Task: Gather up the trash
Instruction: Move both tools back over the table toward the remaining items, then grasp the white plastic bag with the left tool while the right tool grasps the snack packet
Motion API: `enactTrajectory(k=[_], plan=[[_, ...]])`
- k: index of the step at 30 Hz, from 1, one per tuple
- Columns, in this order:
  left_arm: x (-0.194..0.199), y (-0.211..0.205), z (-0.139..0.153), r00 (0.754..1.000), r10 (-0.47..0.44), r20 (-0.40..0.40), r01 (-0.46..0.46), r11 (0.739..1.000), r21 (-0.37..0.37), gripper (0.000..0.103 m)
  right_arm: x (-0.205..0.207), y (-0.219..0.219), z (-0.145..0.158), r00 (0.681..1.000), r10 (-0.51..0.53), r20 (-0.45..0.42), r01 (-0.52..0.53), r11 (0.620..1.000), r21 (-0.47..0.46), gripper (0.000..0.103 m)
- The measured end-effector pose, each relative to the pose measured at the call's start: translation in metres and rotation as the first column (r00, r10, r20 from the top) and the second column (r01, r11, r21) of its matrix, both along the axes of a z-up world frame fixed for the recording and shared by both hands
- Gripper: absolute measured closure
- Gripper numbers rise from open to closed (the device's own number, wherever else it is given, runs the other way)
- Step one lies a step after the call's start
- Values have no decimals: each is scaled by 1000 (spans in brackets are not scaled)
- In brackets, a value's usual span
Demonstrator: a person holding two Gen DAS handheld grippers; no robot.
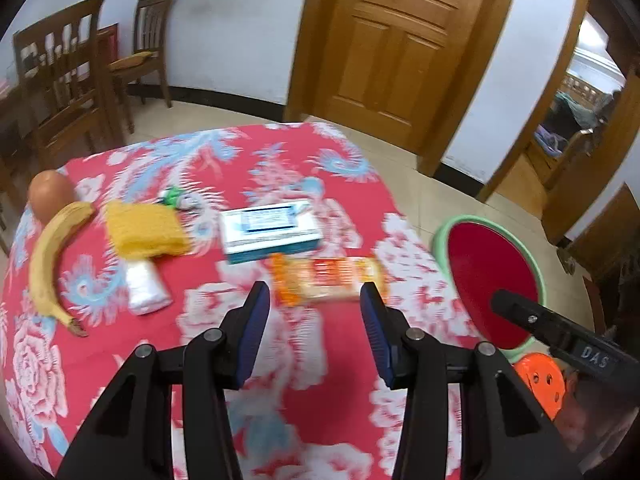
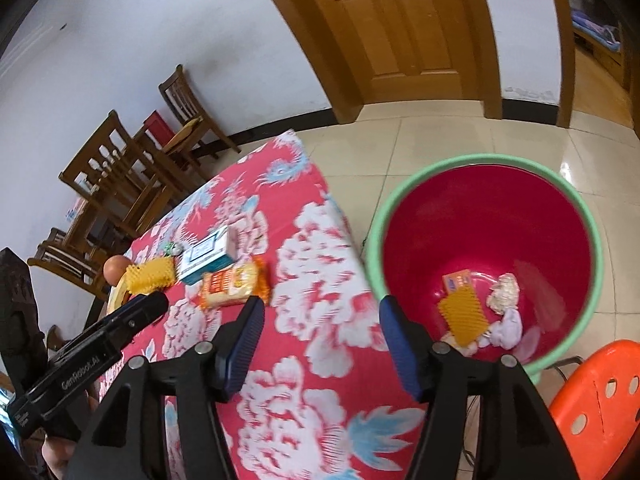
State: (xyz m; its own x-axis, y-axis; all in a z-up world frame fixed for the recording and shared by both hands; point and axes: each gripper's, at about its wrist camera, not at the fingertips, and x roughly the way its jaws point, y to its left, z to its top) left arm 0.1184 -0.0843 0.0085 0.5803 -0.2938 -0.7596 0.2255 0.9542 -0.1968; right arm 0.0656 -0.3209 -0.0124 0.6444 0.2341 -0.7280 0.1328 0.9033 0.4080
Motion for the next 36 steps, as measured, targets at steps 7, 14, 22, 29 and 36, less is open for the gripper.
enactTrajectory(k=[7, 14, 22, 29, 36], plan=[[7, 47, -14, 995, 95, -24, -95, 995, 11, 56, 13, 25, -4, 999, 34, -16, -33, 999, 12, 31], [21, 77, -31, 983, 175, -46, -174, 984, 30, 50, 31, 51, -8, 998, 47, -30, -47, 999, -9, 17], [35, 89, -53, 974, 214, -77, -211, 976, 46, 39, 49, 73, -22, 995, 72, -65, -73, 997, -6, 12], [46, 99, -65, 964, 249, -90, -245, 968, 54, 39, 61, 83, -29, 993, 87, -79, -88, 996, -9, 7], [50, 110, -70, 958, 273, -90, -271, 962, 36, 52, 74, 100, -39, 988, 112, -105, -117, 992, -43, 5]])
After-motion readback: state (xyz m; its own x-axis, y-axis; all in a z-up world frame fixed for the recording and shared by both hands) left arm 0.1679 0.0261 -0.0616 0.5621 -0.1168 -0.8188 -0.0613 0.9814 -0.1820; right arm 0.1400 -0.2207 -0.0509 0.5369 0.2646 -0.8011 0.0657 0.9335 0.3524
